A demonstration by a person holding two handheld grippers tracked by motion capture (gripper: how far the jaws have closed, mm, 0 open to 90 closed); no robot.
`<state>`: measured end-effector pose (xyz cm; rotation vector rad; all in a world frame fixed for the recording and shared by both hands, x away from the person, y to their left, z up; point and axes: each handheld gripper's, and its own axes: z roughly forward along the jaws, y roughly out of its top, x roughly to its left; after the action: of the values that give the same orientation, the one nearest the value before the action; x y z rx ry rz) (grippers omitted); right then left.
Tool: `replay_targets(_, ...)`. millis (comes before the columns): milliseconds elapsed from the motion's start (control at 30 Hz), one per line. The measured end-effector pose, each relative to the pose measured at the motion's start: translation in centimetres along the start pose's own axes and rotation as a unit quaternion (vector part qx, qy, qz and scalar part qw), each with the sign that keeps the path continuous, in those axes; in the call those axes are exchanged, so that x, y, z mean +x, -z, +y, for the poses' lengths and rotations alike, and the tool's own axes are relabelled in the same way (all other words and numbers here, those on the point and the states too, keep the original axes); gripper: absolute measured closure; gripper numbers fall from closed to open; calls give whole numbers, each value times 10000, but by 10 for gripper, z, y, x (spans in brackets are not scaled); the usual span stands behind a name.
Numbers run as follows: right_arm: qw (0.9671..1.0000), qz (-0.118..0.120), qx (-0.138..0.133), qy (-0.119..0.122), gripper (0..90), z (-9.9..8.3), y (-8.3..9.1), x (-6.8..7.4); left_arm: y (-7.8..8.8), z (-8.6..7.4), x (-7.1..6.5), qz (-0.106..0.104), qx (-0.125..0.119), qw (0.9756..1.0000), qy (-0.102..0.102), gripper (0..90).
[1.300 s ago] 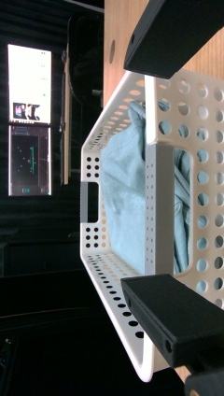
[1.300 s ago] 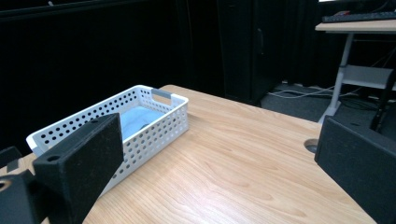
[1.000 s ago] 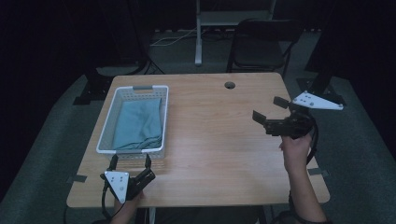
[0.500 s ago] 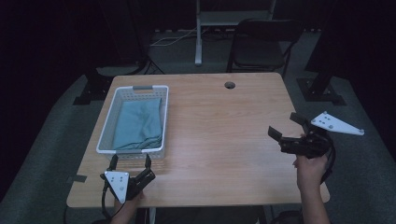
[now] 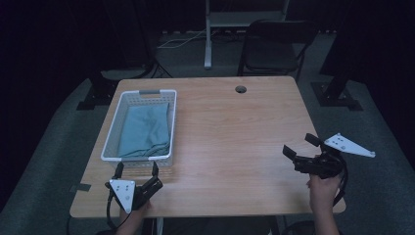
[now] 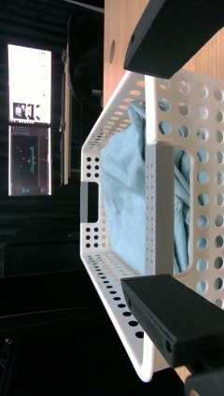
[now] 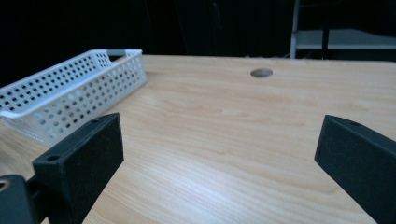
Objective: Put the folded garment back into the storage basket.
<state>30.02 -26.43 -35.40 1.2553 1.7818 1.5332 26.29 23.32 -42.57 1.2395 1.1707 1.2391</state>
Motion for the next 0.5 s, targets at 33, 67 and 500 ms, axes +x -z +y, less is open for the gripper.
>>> replay_targets(33,10000,-40,7,-19,15,-3,-1,0,0,0,0,-3,-2,10000,0,12)
replay_targets(67,10000,-38,2,-36,15,-8,-2,0,0,0,0,-3,-4,10000,0,12)
replay_targets(500,9996,-133,92,-242,14,-45,-6,-4,0,0,0,-4,-3,10000,5,12)
